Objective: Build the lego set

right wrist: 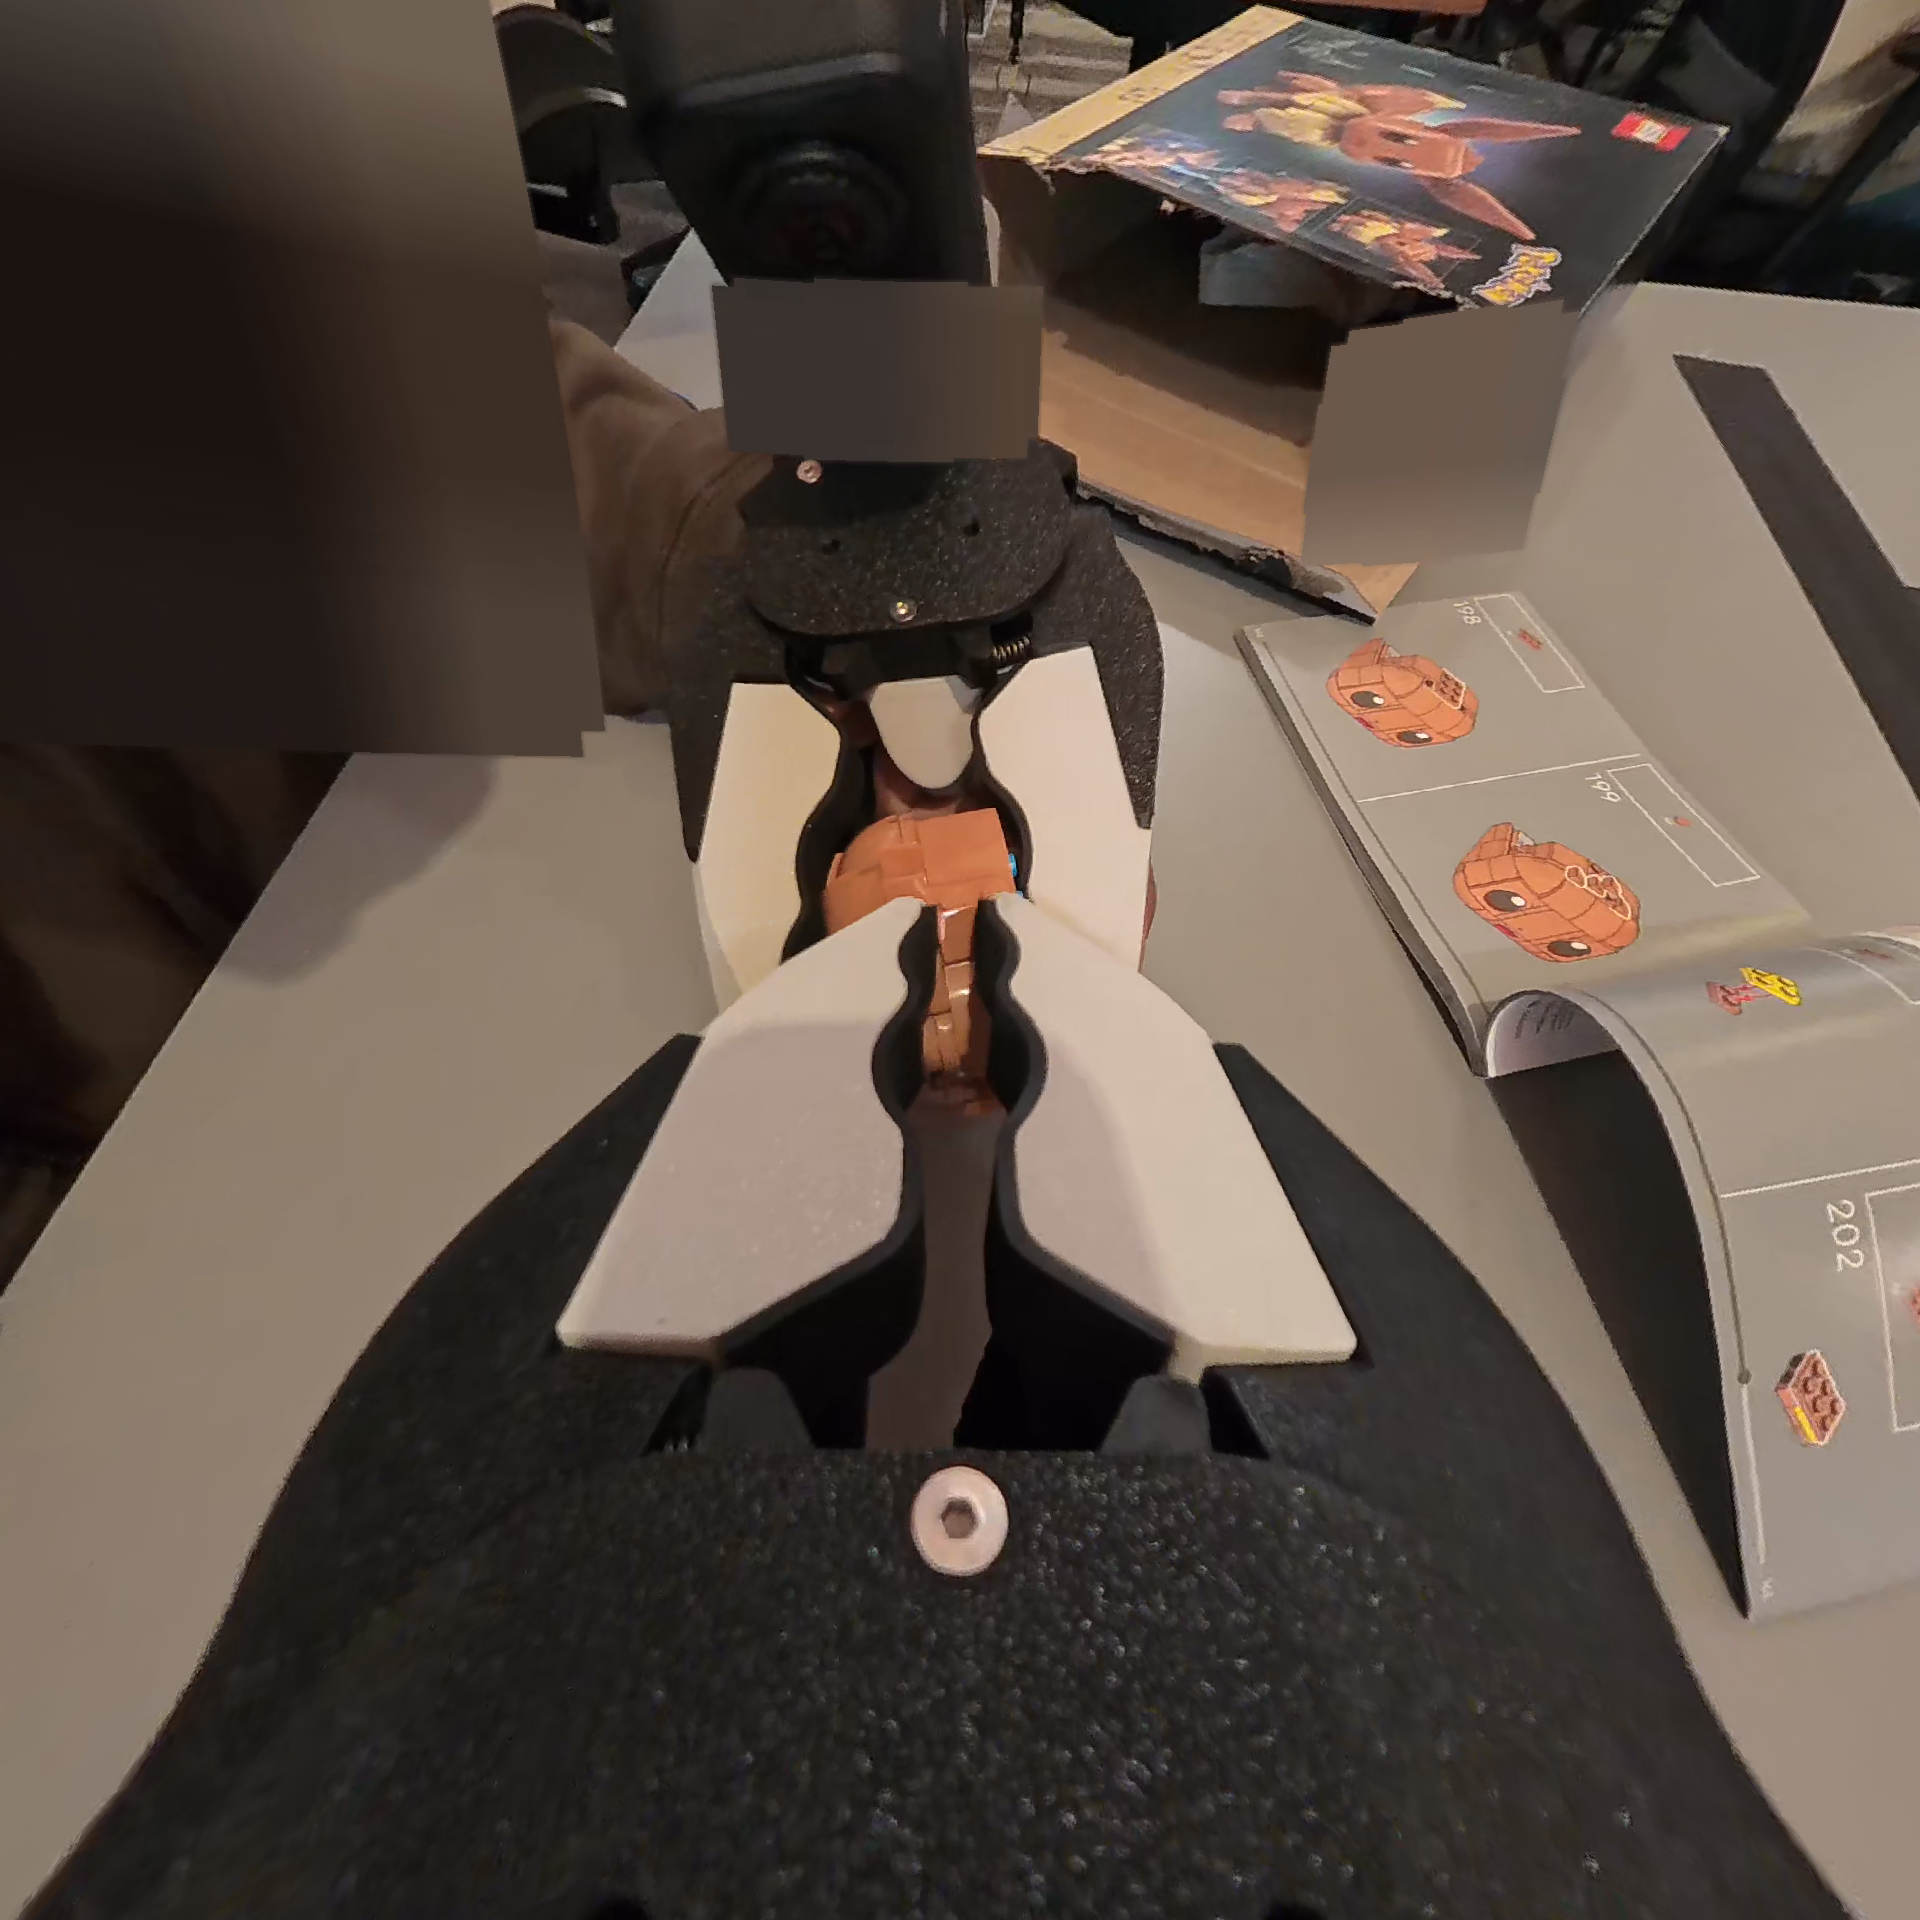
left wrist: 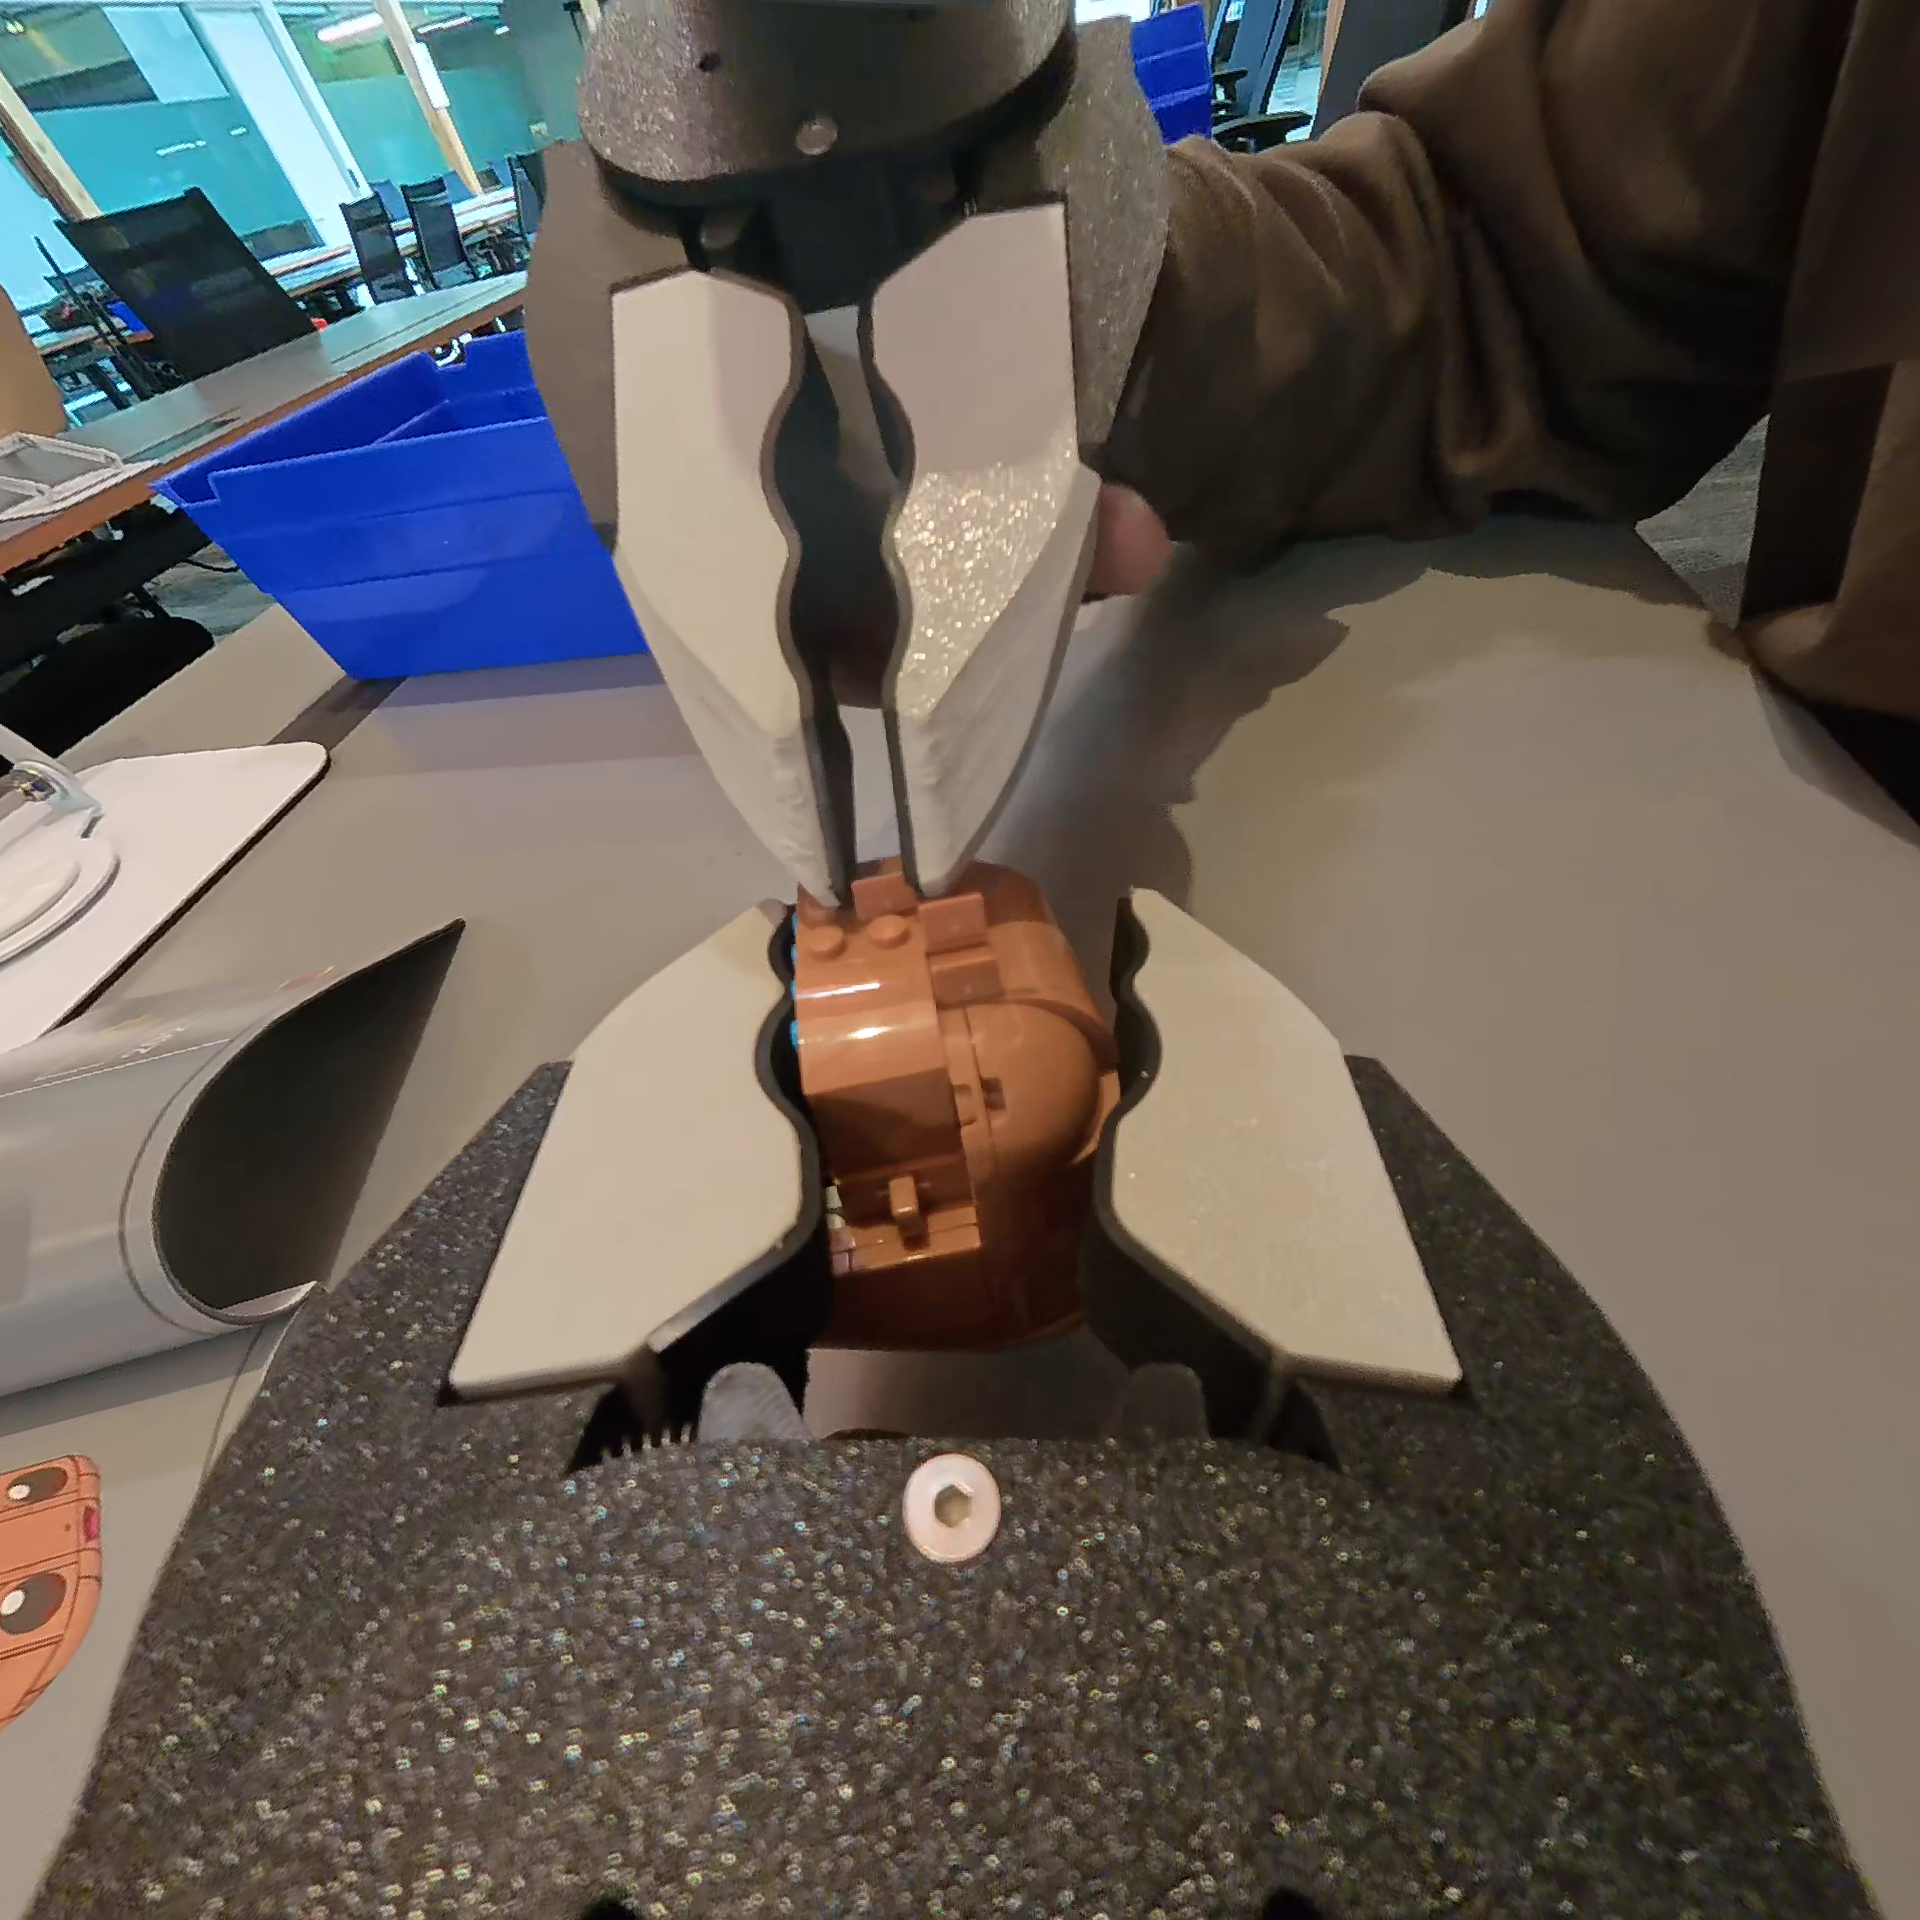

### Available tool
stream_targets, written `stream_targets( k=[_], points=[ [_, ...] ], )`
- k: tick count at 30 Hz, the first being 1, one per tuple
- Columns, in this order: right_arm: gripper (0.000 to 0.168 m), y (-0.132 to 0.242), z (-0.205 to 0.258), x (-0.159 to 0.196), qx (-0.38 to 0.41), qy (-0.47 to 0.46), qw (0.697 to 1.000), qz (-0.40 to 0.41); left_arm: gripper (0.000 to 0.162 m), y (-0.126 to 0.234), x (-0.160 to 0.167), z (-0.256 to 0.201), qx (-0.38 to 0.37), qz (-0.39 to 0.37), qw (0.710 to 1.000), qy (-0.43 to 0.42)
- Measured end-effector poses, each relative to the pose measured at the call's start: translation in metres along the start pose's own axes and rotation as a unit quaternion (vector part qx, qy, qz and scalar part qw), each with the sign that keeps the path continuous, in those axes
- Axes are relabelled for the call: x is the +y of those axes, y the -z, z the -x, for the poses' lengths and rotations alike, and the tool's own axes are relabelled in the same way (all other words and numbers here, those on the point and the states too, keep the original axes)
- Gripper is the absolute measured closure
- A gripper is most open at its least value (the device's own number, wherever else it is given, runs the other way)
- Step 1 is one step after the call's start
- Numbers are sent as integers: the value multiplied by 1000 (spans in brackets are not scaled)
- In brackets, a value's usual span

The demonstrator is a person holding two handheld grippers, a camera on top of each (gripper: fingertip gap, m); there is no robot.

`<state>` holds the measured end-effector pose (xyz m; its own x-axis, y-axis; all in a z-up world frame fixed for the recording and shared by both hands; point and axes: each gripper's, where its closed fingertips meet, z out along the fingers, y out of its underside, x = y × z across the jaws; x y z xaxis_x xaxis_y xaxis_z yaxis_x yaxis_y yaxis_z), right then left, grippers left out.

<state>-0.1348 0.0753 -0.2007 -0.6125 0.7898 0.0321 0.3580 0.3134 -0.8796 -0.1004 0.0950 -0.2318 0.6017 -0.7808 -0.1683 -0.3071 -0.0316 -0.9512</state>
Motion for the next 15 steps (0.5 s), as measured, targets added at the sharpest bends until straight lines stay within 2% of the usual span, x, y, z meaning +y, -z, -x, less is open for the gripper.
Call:
stream_targets(
  k=[15],
  points=[
    [161,1,-1,-3,24,-26,999,-23,105,1,-2,1,-3,-10,1000,0]
  ],
)
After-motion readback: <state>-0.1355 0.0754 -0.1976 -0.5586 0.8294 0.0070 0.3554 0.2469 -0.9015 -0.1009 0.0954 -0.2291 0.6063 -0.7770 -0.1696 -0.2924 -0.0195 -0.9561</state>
